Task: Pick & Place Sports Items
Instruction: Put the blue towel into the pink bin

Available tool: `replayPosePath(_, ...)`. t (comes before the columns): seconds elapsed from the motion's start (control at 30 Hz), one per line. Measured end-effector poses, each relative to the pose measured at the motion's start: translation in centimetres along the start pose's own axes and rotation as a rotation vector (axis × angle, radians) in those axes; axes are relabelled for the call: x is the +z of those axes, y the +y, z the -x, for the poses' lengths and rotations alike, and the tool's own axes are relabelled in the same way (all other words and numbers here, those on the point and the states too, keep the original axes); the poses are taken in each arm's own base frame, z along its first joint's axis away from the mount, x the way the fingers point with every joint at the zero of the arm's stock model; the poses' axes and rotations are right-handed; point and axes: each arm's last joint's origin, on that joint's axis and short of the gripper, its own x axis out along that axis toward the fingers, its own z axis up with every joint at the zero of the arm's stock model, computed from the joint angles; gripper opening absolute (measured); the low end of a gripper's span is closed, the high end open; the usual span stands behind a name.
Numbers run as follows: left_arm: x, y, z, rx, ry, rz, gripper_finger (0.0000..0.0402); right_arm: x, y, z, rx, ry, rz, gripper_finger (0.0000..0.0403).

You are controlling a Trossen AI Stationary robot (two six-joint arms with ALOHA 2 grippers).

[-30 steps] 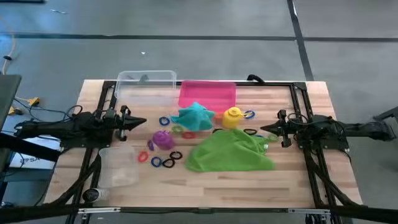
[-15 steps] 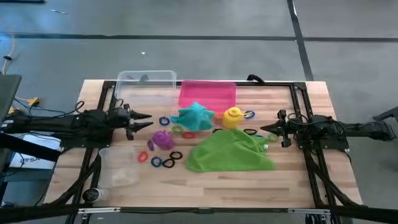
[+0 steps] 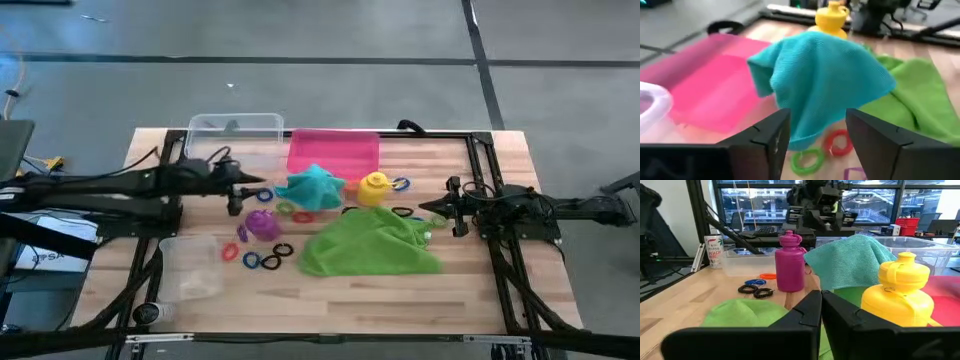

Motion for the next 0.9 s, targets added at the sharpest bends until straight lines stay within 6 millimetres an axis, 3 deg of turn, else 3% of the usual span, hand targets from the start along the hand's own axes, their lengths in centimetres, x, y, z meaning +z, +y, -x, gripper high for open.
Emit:
replayPosePath(0.43,3.8,1.4,-4.8,0.021,0.125,-0.068,0.0148,0.0,0.0,0.0,0.0,0.0,0.0,0.0)
replayPosePath(0.9,4.1,2.0,-7.4,0.04,0.186,-0.081,0.0149,0.0,0.0,0.0,0.0,0.0,0.0,0.0)
